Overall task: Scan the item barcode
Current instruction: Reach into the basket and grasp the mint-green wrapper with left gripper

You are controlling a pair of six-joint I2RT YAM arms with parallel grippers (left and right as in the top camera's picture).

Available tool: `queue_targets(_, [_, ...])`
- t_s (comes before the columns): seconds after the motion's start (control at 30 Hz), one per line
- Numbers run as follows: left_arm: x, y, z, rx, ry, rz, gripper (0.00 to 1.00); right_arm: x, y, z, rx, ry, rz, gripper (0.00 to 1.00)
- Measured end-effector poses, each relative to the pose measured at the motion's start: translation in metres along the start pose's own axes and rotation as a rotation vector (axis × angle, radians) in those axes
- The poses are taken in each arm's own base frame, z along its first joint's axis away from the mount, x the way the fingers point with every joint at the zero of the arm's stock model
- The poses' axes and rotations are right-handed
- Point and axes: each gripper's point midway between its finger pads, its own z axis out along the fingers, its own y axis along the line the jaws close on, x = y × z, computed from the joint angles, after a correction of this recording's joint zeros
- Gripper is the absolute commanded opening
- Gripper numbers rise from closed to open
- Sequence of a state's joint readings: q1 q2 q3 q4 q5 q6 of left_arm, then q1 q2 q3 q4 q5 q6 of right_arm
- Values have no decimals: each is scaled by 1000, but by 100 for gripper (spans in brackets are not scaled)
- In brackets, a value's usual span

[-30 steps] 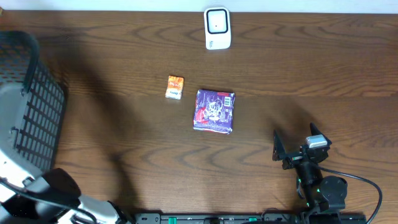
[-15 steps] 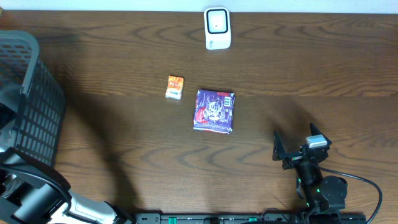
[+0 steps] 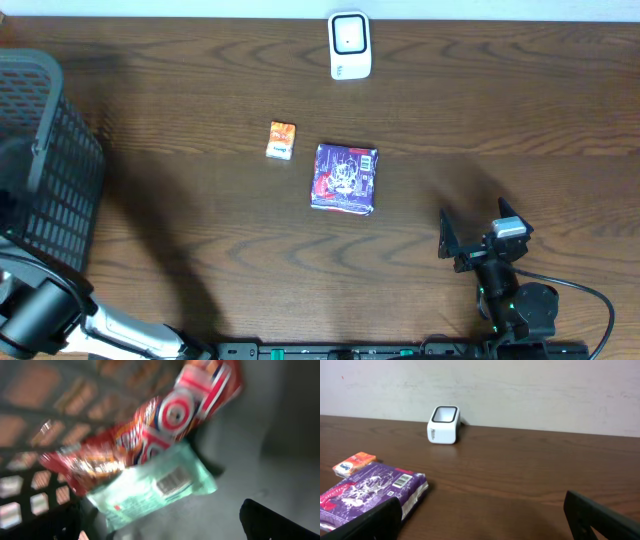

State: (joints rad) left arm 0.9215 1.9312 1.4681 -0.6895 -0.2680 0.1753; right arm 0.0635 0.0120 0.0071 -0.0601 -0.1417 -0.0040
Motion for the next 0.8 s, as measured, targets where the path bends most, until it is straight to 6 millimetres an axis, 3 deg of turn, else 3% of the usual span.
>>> queue_targets(0.33, [29,-7,32,37,106,-15,93,0,0,0,0,0,0,99])
queue_targets(0.5, [26,-8,37,66,94,-37,91,0,0,0,0,0,0,99])
queue_targets(0.53, [25,-8,37,71,92,-43,85,0,0,0,0,0,0,99])
queue_targets(0.63, [25,-9,39,82,91,-53,42,0,0,0,0,0,0,99])
queue_targets(0.7, [26,-8,39,91,95,-65,22,0,0,0,0,0,0,99])
queue_targets(0.8, [30,-13,37,143,113,-69,19,0,0,0,0,0,0,99])
